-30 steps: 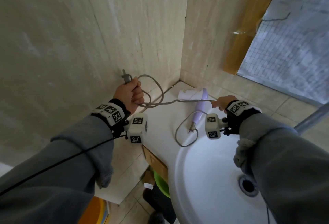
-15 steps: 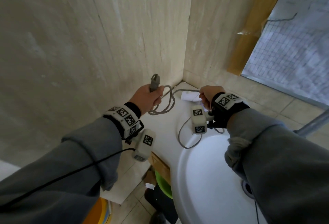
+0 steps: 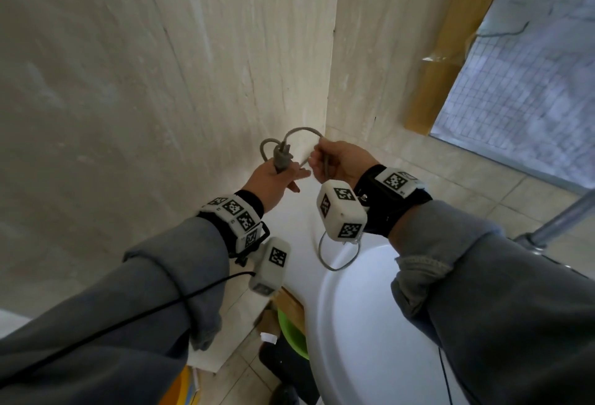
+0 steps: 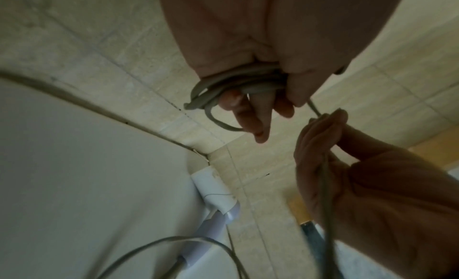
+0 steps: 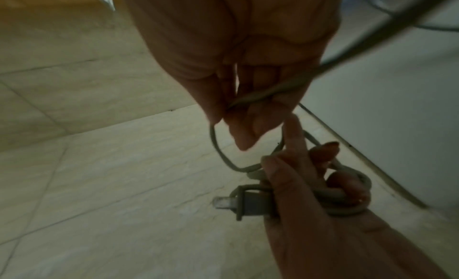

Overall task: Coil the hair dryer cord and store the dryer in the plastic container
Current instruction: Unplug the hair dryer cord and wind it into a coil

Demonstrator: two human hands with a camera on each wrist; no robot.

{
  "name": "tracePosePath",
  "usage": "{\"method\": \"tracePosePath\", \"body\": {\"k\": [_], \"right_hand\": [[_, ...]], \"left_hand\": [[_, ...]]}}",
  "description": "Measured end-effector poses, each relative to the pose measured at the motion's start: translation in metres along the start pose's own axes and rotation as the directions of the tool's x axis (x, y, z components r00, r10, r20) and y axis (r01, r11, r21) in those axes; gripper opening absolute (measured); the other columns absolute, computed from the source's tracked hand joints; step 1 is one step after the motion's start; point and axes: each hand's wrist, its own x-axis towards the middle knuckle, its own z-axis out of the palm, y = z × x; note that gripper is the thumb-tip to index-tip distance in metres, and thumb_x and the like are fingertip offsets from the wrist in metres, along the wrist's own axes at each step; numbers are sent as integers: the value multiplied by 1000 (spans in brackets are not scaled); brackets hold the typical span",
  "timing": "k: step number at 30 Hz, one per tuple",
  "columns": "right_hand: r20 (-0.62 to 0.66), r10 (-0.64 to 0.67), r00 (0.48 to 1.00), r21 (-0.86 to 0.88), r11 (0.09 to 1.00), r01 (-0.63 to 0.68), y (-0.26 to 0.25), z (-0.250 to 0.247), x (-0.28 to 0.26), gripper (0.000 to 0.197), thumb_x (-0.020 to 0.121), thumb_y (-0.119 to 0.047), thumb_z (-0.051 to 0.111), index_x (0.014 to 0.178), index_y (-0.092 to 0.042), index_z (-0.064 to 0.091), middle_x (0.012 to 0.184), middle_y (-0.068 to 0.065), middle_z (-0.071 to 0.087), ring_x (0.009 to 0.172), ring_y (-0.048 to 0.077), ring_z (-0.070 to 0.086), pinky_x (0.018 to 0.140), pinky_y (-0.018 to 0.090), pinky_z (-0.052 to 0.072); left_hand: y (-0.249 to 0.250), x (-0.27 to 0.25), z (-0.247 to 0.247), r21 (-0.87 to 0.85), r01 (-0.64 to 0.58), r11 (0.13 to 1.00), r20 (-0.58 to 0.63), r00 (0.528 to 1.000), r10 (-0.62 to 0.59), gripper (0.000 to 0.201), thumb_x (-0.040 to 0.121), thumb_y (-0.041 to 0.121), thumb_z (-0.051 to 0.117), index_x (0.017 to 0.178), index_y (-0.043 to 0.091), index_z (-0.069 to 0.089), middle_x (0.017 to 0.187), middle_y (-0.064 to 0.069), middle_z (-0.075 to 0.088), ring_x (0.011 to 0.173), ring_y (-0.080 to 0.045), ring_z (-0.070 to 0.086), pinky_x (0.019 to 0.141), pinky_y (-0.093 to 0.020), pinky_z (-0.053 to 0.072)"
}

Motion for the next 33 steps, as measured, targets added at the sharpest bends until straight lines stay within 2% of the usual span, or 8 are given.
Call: {"method": "tracePosePath", "body": {"k": [6, 9, 14, 18, 23, 26, 29, 33], "right_hand": [[152, -29, 988, -429, 899, 92, 6, -6, -3, 20, 83, -9, 68, 67, -12, 56, 58, 3, 68, 58, 15, 67, 68, 28, 57], [155, -56, 986, -640, 755, 143, 11, -4, -3, 21, 75, -9, 76, 62, -11, 59, 54, 2, 69, 57, 14, 68, 73, 31, 57], [240, -133, 962, -815, 511, 274, 16, 6, -7, 20, 65, -25, 83, 65, -9, 72, 68, 7, 71, 65, 14, 63, 71, 27, 55], [135, -214, 967, -651, 717, 249, 12, -4, 3, 21, 67, -26, 82, 81, -15, 69, 84, 6, 71, 81, 18, 65, 87, 37, 56], [191, -194, 962, -665, 695, 272, 15, 2, 9, 89, 66, -13, 83, 139, -20, 33, 140, 7, 40, 122, 17, 42, 101, 34, 44], [240, -170, 956, -698, 654, 291, 15, 7, 9, 117, 64, -1, 82, 151, -22, 6, 155, 8, 19, 140, 23, 26, 109, 40, 38], [307, -55, 950, -748, 604, 276, 14, 11, 8, 107, 63, 6, 80, 146, -22, 19, 140, 10, 41, 120, 28, 52, 96, 48, 50], [300, -56, 952, -800, 528, 283, 11, 14, 6, 37, 71, 11, 63, 94, -14, 49, 81, 8, 58, 67, 23, 59, 61, 36, 53]], "left_hand": [[3, 5, -4, -360, 85, 929, -8, 996, -94, 26, 95, 31, 44, 111, 16, 59, 89, -4, 70, 54, -11, 49, 48, -23, 33], [8, 6, -3, -371, 101, 923, 45, 995, -91, 31, 96, 38, 40, 104, 20, 64, 108, 0, 70, 61, -10, 47, 52, -21, 34], [10, 6, -4, -339, 116, 934, 93, 992, -90, 28, 87, 40, 53, 86, 18, 71, 102, -14, 57, 84, -22, 52, 76, -37, 44], [6, 12, -13, -418, 110, 902, 41, 994, -102, 26, 92, 26, 49, 71, 16, 60, 73, -1, 63, 59, -10, 45, 46, -18, 34], [13, 10, -11, -581, 158, 798, 148, 985, -87, 40, 87, 16, 41, 47, 19, 38, 40, 5, 42, 38, -8, 39, 39, -17, 33], [14, 7, -7, -570, 170, 804, 219, 974, -50, 37, 72, 14, 42, 37, 22, 31, 34, 6, 29, 35, -10, 25, 40, -19, 27], [12, 3, -7, -500, 169, 850, 257, 966, -41, 38, 68, 11, 41, 33, 24, 34, 31, 7, 27, 31, -9, 23, 41, -17, 28], [12, 2, -12, -429, 192, 882, 277, 958, -74, 58, 89, 12, 40, 32, 22, 36, 29, 8, 31, 30, -7, 28, 42, -21, 27]]}}
